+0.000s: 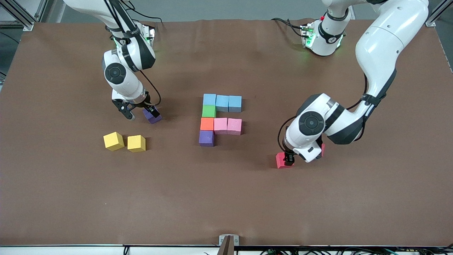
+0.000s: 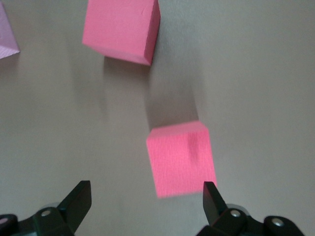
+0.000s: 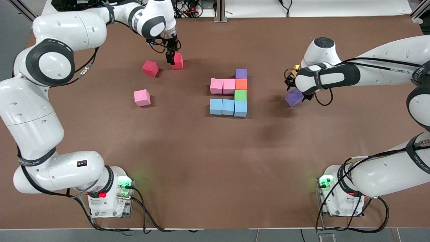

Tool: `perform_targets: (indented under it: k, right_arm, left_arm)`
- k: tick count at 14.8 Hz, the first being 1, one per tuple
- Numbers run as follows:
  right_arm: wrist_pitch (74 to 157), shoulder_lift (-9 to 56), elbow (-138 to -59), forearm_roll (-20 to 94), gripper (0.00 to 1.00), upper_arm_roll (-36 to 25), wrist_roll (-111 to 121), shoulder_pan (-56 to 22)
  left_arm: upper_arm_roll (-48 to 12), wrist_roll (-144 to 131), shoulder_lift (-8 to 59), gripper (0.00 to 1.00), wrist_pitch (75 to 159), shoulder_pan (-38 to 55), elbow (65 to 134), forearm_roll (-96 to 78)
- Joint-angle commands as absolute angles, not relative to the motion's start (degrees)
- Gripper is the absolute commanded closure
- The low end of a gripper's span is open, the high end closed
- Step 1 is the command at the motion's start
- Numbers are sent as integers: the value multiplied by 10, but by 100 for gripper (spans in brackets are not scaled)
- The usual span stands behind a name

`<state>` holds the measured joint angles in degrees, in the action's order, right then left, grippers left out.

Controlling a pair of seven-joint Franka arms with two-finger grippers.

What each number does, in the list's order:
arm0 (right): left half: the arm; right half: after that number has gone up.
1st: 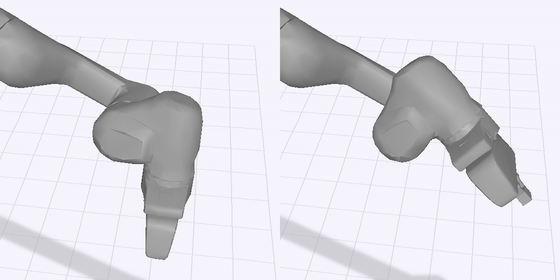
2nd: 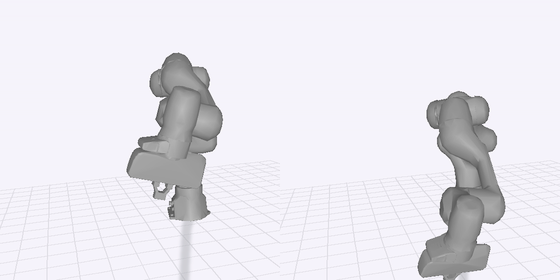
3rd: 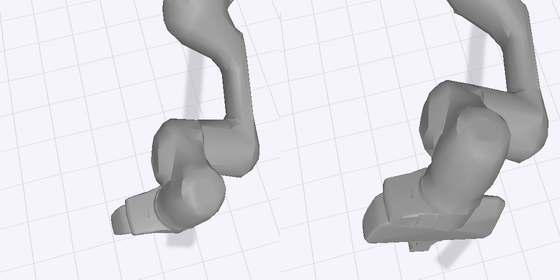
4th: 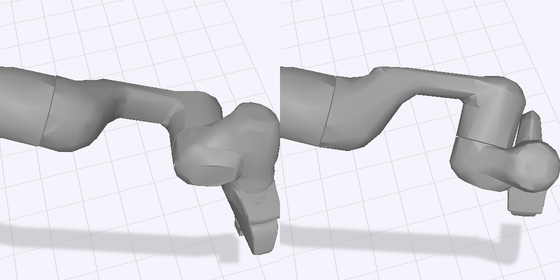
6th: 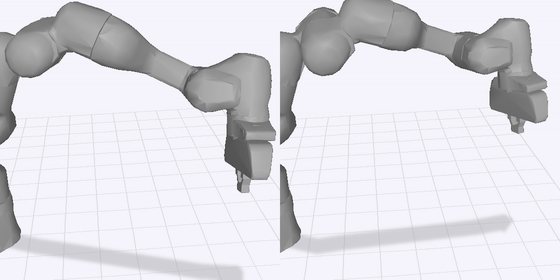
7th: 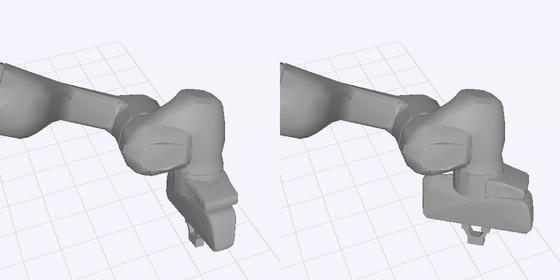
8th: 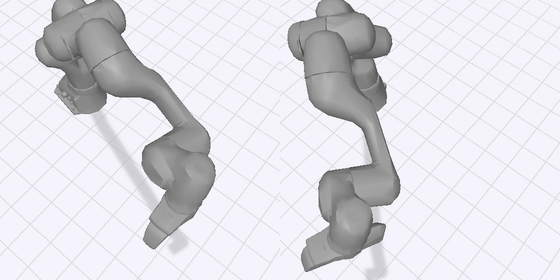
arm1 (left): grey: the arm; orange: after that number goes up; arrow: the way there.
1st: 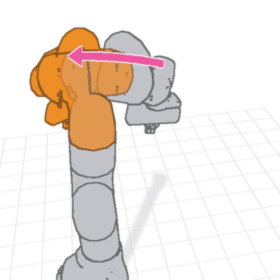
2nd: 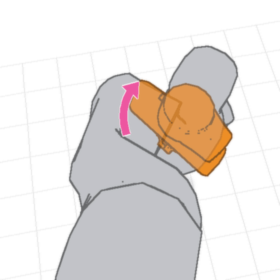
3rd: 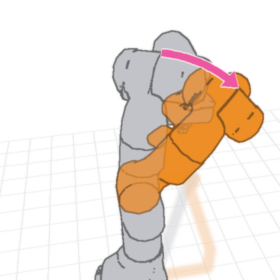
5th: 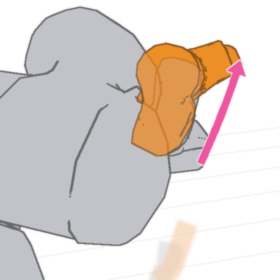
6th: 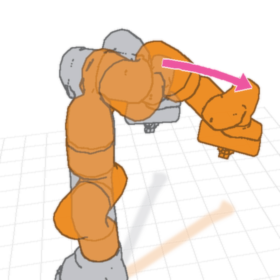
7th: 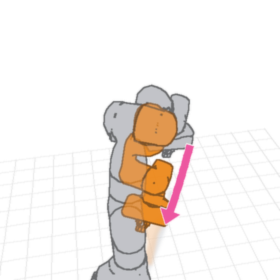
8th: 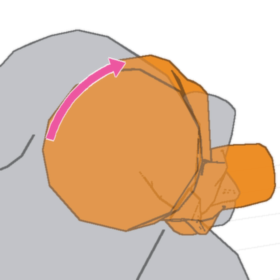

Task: Arrange 11 blocks into digit 3
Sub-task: 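Grasp the purple cube with the right gripper while the left gripper grasps magenta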

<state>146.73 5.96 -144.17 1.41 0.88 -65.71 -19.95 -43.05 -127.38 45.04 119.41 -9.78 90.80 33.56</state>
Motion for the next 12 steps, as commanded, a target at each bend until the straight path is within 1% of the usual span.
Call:
perform_targets:
  k: [1,3,6,8,10,12]
  right_arm:
    - [1499,65,-1456,10,1,10,-666,-193]
    - [1516,79,-1456,9,1,9,-665,-193]
    - [1516,89,-1454,6,1,8,-664,-189]
    - [1516,92,-1454,-6,5,8,-664,-188]
    - [1516,94,-1454,-10,17,8,-664,-185]
    - [1516,94,-1453,-10,35,8,-664,-179]
  left_arm:
    - [-409,-1272,458,0,1222,-89,909,343]
    - [-403,-1273,466,0,1228,-89,909,343]
    - [-394,-1275,475,0,1245,-83,909,343]
    - [-382,-1278,475,0,1254,-73,909,342]
    - [-380,-1278,478,0,1256,-69,909,341]
    - [-380,-1279,477,0,1258,-69,908,340]
